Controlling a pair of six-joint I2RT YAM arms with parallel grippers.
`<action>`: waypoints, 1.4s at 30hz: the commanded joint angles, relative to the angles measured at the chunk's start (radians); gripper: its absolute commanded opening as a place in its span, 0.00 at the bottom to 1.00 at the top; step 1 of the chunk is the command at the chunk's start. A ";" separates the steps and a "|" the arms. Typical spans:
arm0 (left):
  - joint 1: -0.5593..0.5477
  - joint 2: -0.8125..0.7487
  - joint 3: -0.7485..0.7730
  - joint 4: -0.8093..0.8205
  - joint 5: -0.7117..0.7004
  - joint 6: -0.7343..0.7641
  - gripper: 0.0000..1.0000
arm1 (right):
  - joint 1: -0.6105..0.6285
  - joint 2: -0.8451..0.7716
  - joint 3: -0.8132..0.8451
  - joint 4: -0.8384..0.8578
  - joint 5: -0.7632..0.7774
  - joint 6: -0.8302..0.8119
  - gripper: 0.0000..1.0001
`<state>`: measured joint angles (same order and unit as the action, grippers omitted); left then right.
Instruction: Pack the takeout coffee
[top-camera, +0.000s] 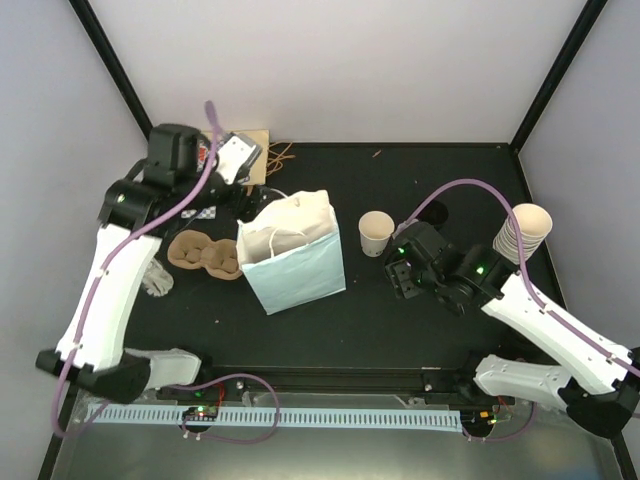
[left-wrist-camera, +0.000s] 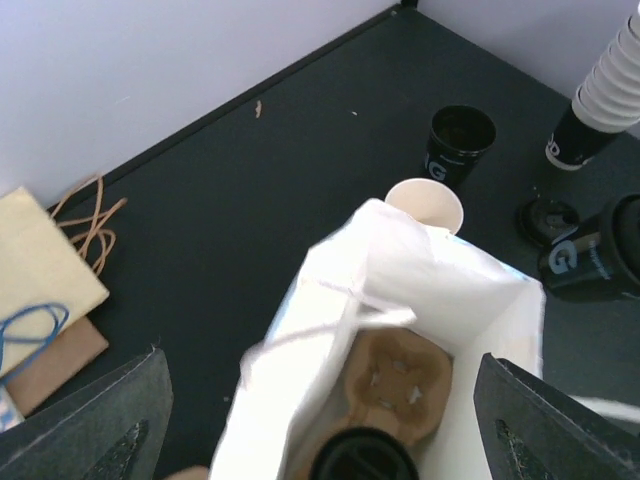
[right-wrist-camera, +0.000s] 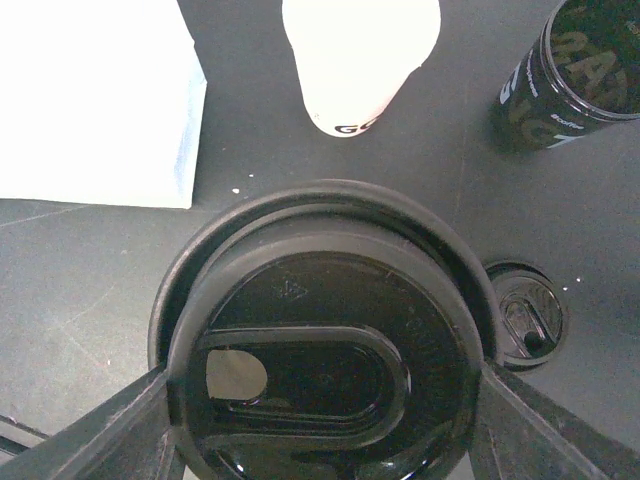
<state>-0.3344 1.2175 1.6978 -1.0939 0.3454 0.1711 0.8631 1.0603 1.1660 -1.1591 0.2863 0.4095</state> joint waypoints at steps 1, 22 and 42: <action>-0.003 0.151 0.098 0.016 0.108 0.181 0.84 | -0.004 -0.029 -0.005 -0.023 0.001 0.017 0.67; -0.125 0.611 0.484 -0.121 0.161 0.441 0.77 | -0.004 -0.035 -0.009 -0.025 -0.021 0.031 0.67; -0.196 0.531 0.333 -0.210 -0.086 0.766 0.68 | -0.004 -0.045 -0.012 -0.028 -0.032 0.038 0.66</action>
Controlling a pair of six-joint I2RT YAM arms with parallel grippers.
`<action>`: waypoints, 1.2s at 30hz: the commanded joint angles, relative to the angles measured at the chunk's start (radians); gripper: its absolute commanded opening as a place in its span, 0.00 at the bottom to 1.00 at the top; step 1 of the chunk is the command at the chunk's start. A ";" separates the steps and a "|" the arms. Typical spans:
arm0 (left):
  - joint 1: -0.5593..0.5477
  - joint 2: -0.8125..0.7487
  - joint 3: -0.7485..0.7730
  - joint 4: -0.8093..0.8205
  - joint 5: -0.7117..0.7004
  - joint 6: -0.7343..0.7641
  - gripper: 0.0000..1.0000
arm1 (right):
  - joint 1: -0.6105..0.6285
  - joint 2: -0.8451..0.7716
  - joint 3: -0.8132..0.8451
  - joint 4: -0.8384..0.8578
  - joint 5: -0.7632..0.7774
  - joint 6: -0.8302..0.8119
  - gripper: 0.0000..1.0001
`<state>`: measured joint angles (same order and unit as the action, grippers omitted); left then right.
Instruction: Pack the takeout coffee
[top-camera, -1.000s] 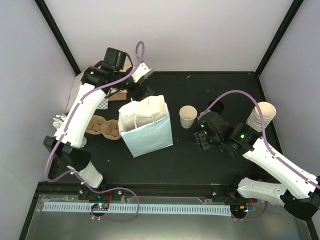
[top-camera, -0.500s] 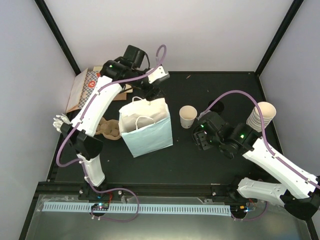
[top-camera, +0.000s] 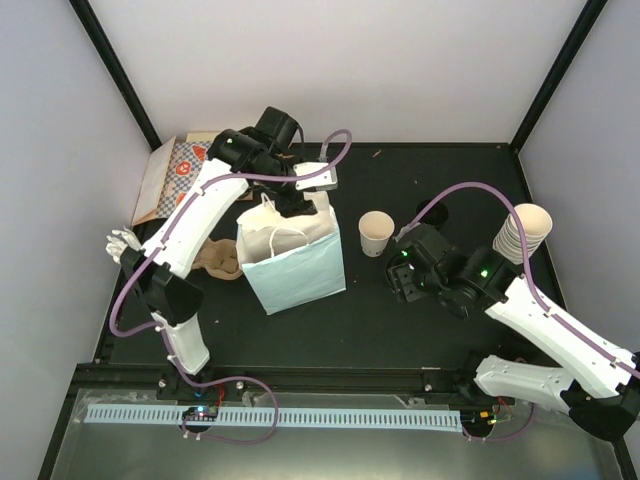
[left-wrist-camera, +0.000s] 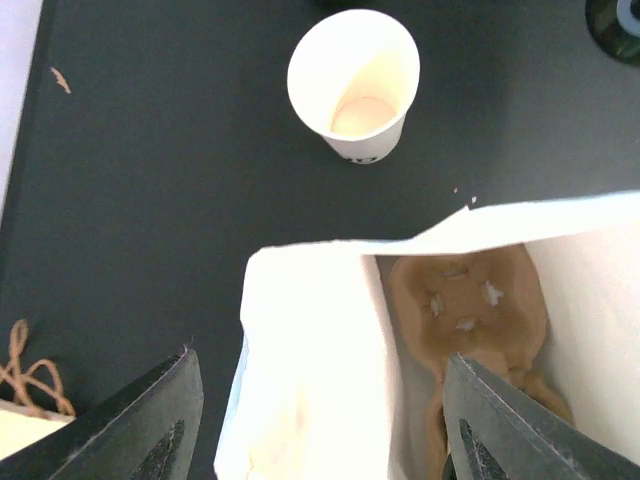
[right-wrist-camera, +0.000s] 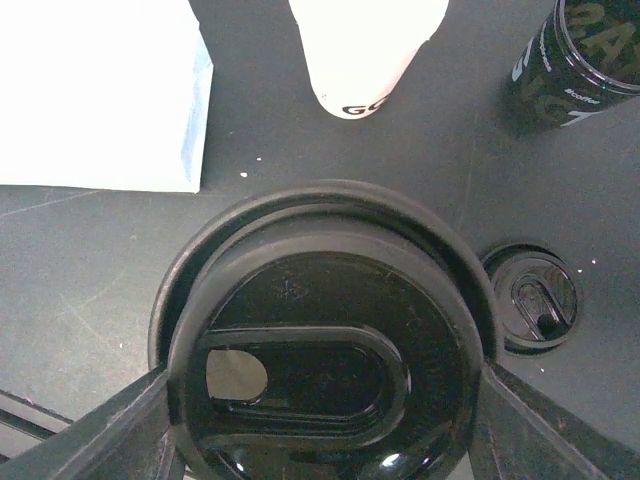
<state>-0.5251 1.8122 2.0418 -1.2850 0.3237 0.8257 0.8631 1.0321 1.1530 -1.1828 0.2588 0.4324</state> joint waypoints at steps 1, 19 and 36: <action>-0.005 -0.069 -0.017 -0.020 -0.081 0.120 0.68 | -0.004 -0.017 0.002 -0.006 -0.006 0.015 0.66; -0.012 -0.021 -0.023 0.043 -0.150 0.090 0.50 | -0.003 -0.027 0.001 -0.008 -0.015 0.025 0.66; -0.033 -0.013 0.014 0.101 -0.168 -0.041 0.02 | -0.004 -0.021 -0.009 0.006 -0.013 0.023 0.66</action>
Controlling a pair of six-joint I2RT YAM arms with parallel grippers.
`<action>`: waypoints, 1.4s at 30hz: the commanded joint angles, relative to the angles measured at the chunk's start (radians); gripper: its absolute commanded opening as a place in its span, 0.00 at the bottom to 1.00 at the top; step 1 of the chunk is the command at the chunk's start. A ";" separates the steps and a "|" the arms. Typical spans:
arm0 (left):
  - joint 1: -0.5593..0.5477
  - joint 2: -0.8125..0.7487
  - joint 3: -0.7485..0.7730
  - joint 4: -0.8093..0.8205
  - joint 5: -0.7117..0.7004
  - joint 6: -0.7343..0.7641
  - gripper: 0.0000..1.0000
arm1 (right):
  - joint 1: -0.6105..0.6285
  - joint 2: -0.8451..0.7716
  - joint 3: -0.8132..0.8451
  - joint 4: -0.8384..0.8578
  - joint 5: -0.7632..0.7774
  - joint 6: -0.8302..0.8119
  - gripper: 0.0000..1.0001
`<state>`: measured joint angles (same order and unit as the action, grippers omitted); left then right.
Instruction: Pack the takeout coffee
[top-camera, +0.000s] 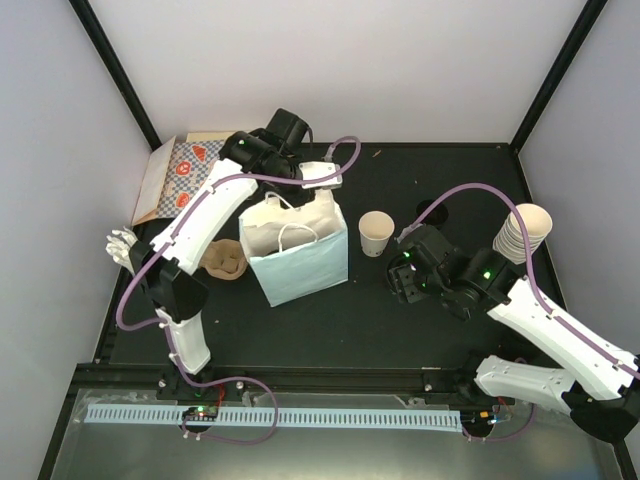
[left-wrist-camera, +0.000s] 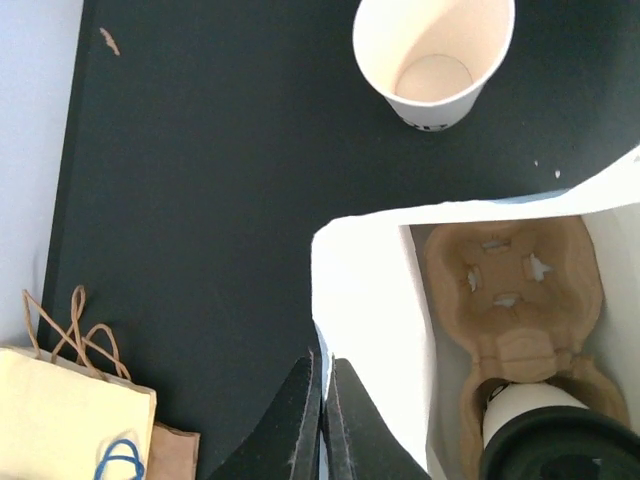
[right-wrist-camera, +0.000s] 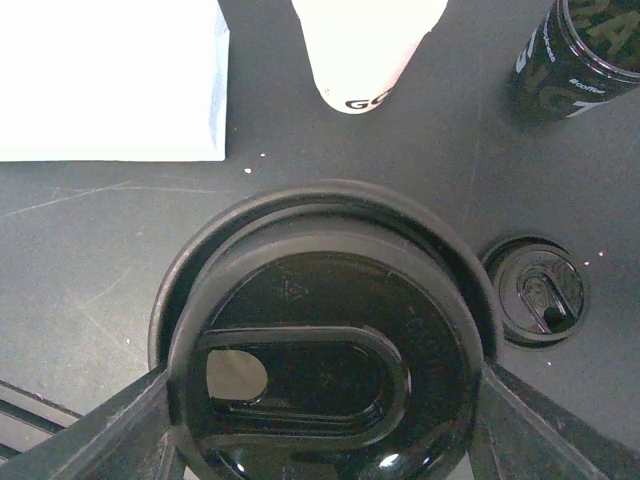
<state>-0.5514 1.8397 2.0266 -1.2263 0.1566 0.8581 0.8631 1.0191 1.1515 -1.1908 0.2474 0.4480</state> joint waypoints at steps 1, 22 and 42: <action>-0.006 -0.047 0.021 0.053 -0.005 -0.107 0.02 | -0.003 -0.008 -0.006 0.017 0.000 0.008 0.66; 0.012 -0.062 0.052 -0.187 0.005 -1.059 0.02 | -0.004 0.013 -0.012 0.090 -0.009 -0.018 0.66; 0.176 -0.248 -0.191 -0.081 0.314 -1.486 0.02 | -0.006 0.060 -0.056 0.247 -0.062 -0.038 0.65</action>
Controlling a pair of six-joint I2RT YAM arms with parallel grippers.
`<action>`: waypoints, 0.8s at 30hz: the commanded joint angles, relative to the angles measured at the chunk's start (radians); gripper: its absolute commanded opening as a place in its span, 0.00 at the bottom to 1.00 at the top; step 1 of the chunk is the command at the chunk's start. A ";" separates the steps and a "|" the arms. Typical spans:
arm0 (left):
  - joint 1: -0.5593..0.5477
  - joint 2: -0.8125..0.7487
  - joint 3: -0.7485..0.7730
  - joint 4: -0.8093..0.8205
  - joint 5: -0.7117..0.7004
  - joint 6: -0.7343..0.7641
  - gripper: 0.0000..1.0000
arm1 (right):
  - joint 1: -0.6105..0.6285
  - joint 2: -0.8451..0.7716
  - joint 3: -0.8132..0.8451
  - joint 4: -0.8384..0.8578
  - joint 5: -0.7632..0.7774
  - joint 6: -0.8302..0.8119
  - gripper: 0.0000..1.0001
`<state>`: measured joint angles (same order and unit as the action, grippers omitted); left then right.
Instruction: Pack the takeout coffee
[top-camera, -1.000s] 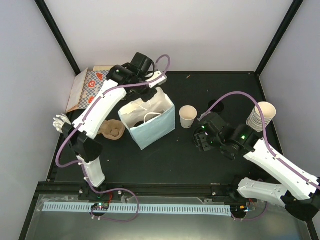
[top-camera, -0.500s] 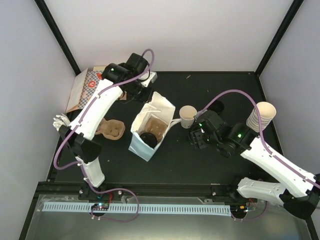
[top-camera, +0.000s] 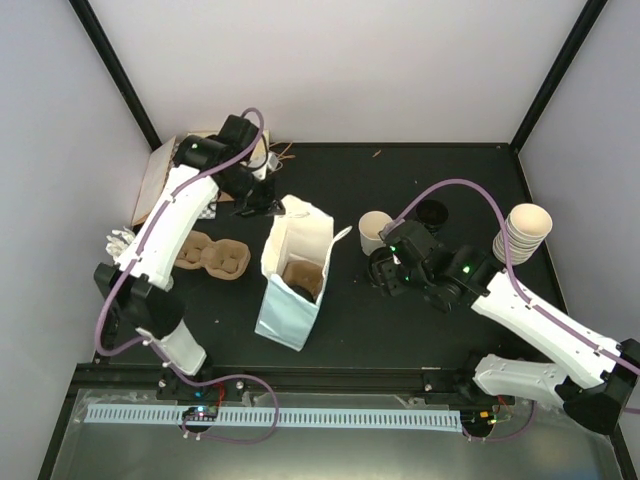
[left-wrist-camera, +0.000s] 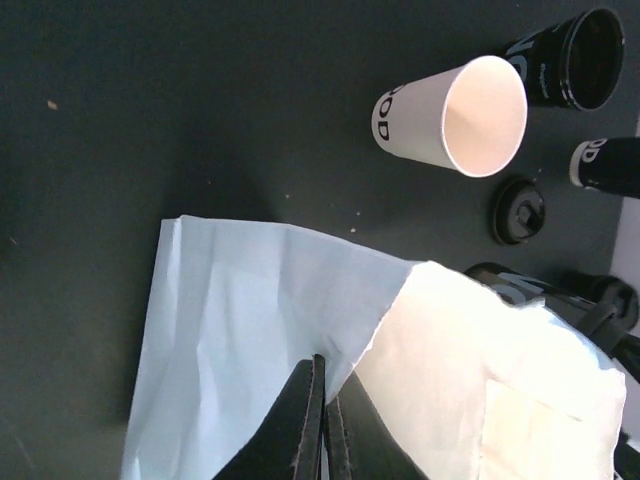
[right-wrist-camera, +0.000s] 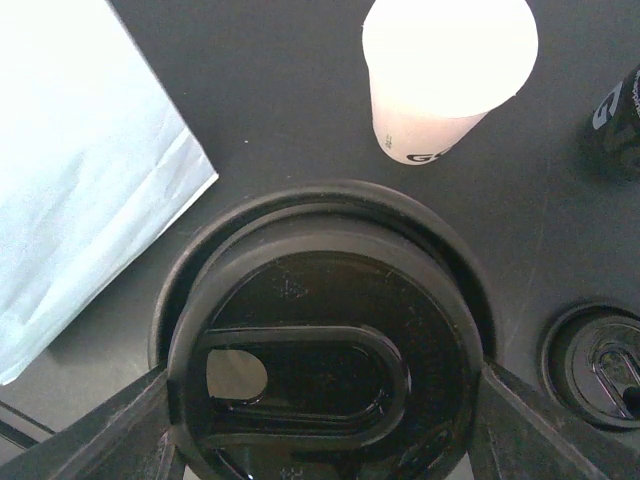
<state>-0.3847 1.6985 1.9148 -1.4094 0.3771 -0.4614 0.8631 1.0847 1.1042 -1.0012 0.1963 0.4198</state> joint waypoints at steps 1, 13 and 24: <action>0.009 -0.133 -0.122 0.128 0.097 -0.197 0.02 | -0.007 -0.006 -0.014 0.064 -0.018 -0.009 0.65; 0.011 -0.685 -0.808 0.556 0.020 -0.856 0.02 | -0.012 0.007 -0.046 0.118 -0.056 -0.013 0.65; 0.007 -0.712 -0.761 0.516 -0.025 -0.809 0.72 | -0.012 0.019 -0.039 0.123 -0.065 -0.018 0.65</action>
<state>-0.3752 0.9581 1.1023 -0.9123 0.3626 -1.2587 0.8566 1.1019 1.0580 -0.8978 0.1352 0.4065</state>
